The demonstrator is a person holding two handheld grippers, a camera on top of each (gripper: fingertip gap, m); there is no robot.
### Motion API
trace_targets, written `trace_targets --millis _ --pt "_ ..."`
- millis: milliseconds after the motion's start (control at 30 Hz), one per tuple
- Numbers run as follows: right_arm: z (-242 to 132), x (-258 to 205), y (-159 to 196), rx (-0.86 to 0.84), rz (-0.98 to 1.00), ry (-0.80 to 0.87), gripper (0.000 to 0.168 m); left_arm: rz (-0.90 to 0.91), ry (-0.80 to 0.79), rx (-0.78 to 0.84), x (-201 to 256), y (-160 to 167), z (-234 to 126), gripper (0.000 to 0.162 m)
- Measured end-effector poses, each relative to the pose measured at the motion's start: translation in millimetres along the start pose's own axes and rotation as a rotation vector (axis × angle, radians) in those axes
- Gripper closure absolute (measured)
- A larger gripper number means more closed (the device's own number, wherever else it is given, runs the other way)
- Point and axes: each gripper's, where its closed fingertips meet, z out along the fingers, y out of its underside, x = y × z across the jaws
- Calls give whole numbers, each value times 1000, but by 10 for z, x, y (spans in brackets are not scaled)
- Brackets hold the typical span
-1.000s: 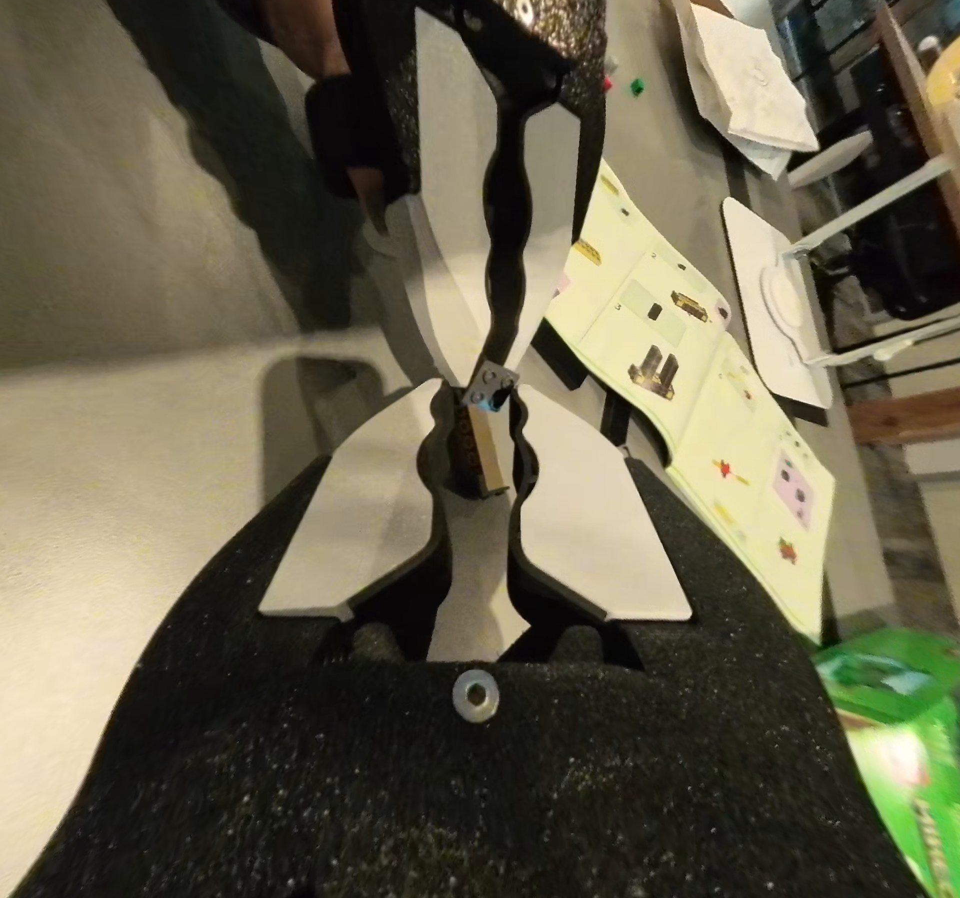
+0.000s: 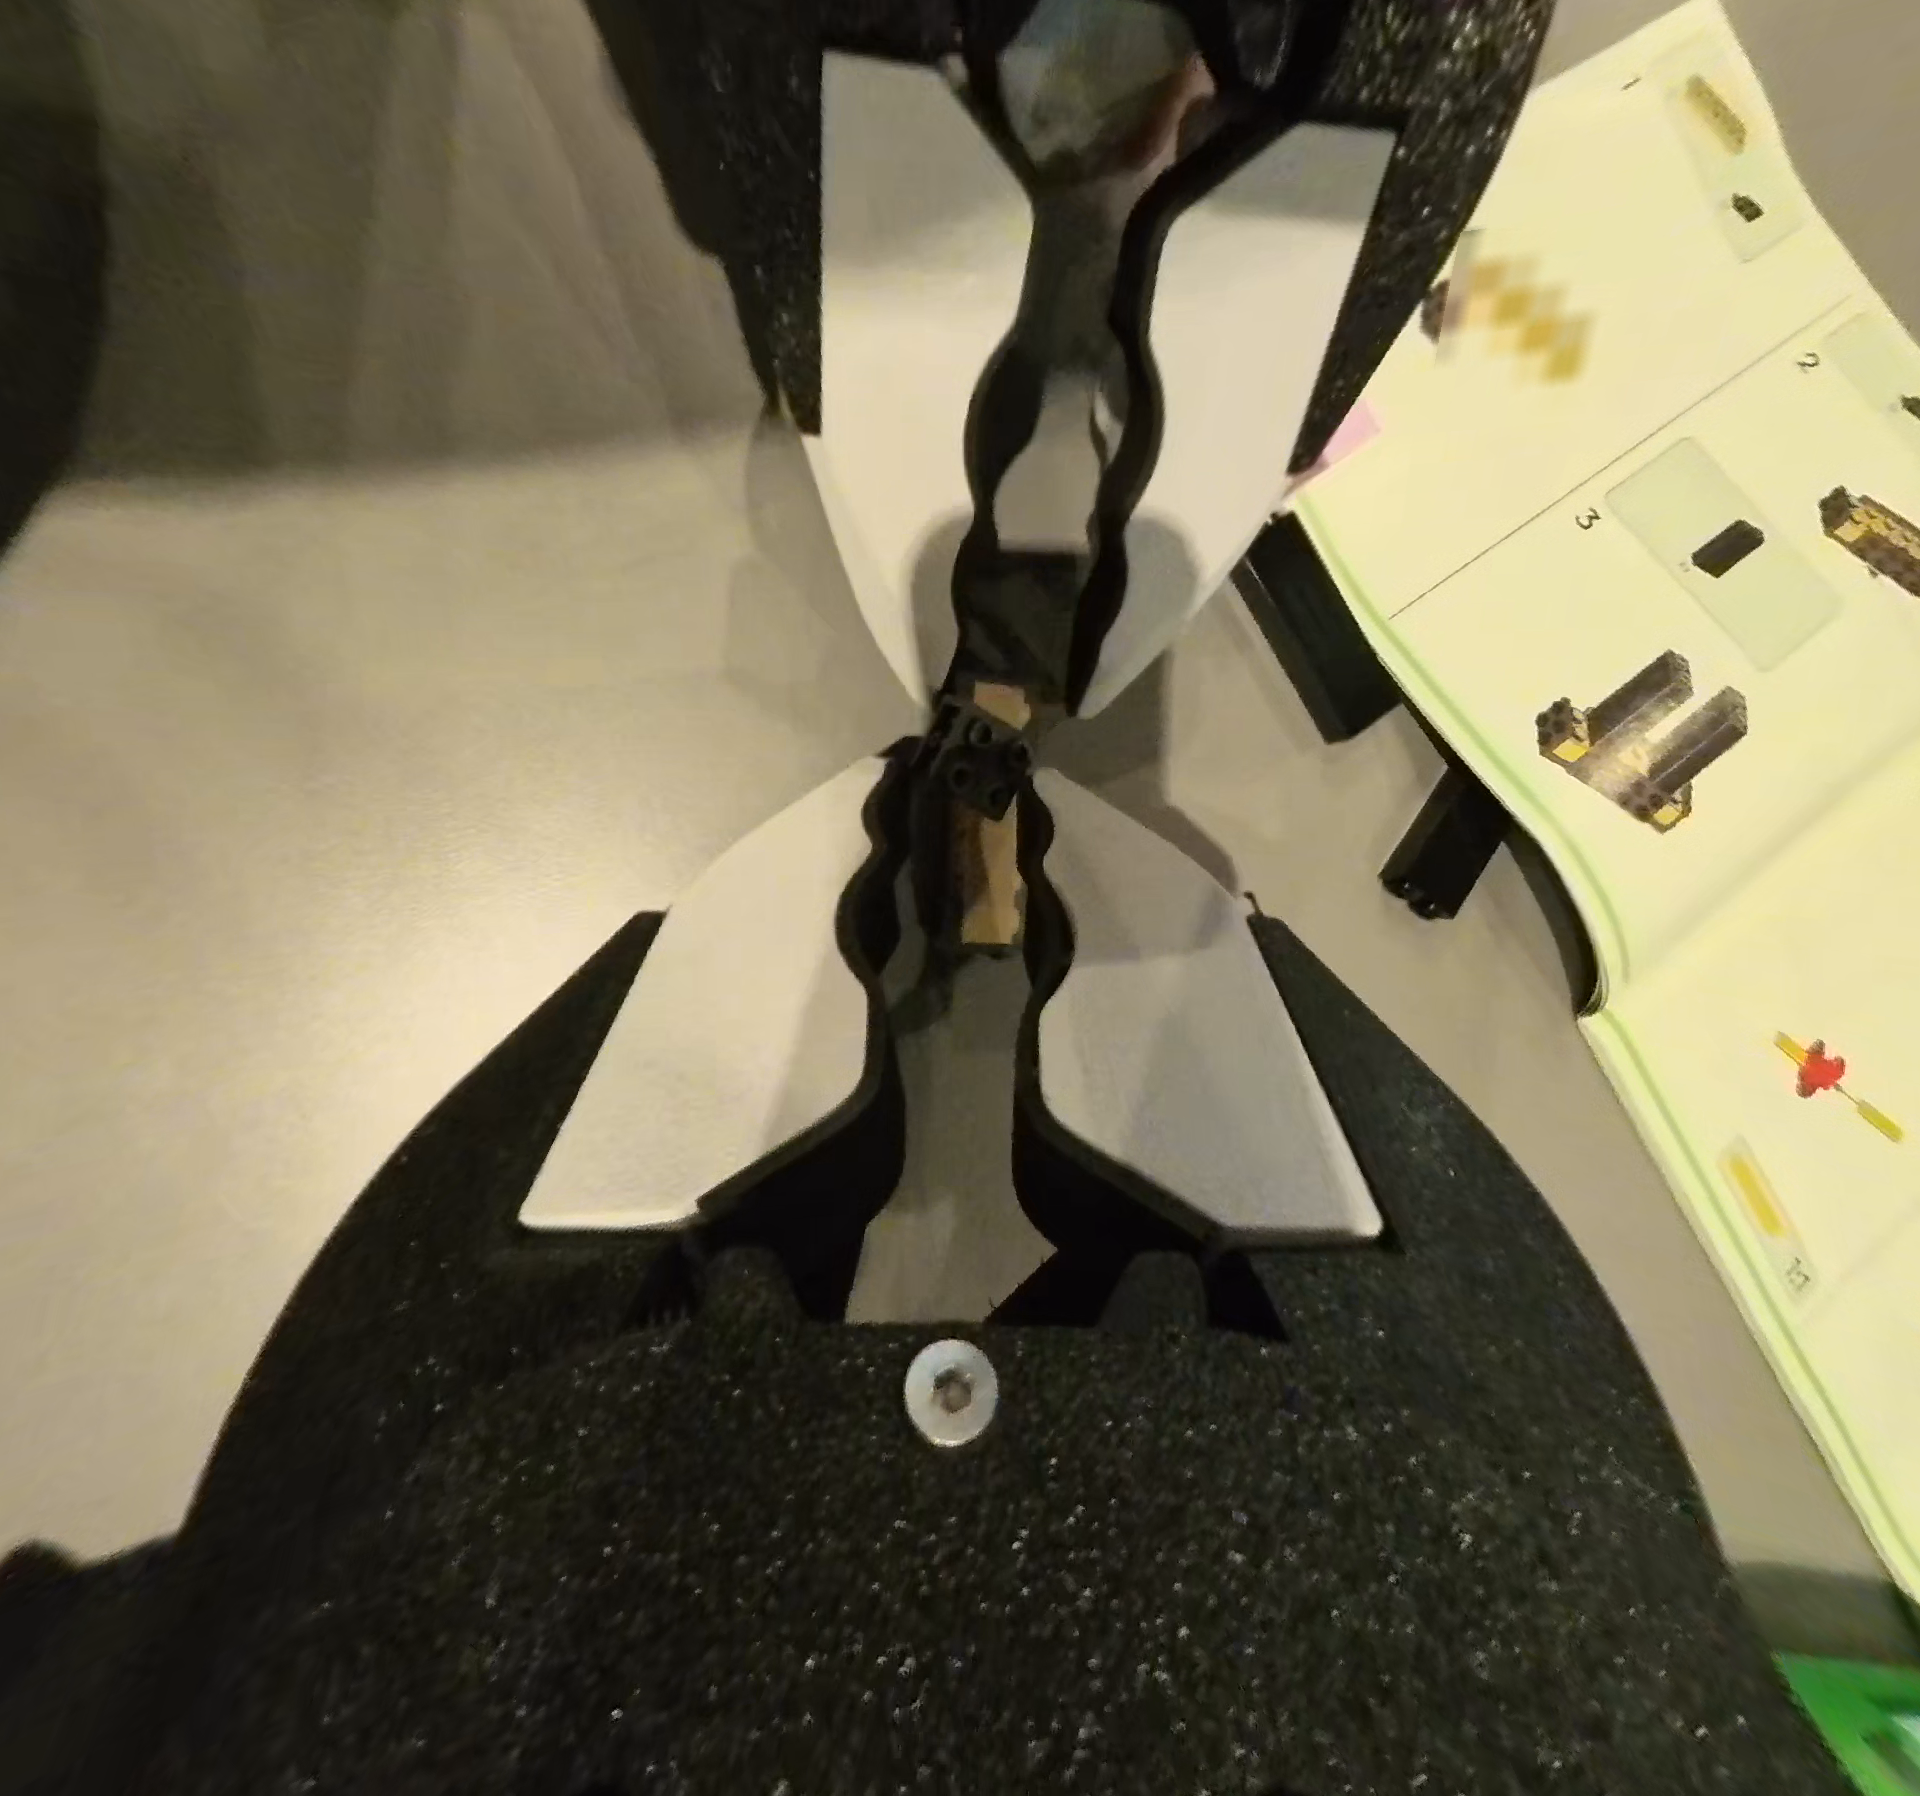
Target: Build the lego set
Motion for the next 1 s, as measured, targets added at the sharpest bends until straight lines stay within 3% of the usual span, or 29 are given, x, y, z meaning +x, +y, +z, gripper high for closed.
trace_targets --millis 33,300,500,667,1000 --pt "-3 1 -2 -6 -3 -9 149 0 4 1 3 1 9 140" --pt "5 65 26 -63 -29 -39 149 37 -10 0 -42 8 3 145" --pt "-2 84 38 -75 -33 -45 149 158 -18 72 -33 -86 -92 136" --pt "-11 82 37 -73 -30 -50 149 139 56 26 -14 8 -31 129" --pt "32 74 56 -59 -72 -64 149 136 81 5 7 -7 15 144"
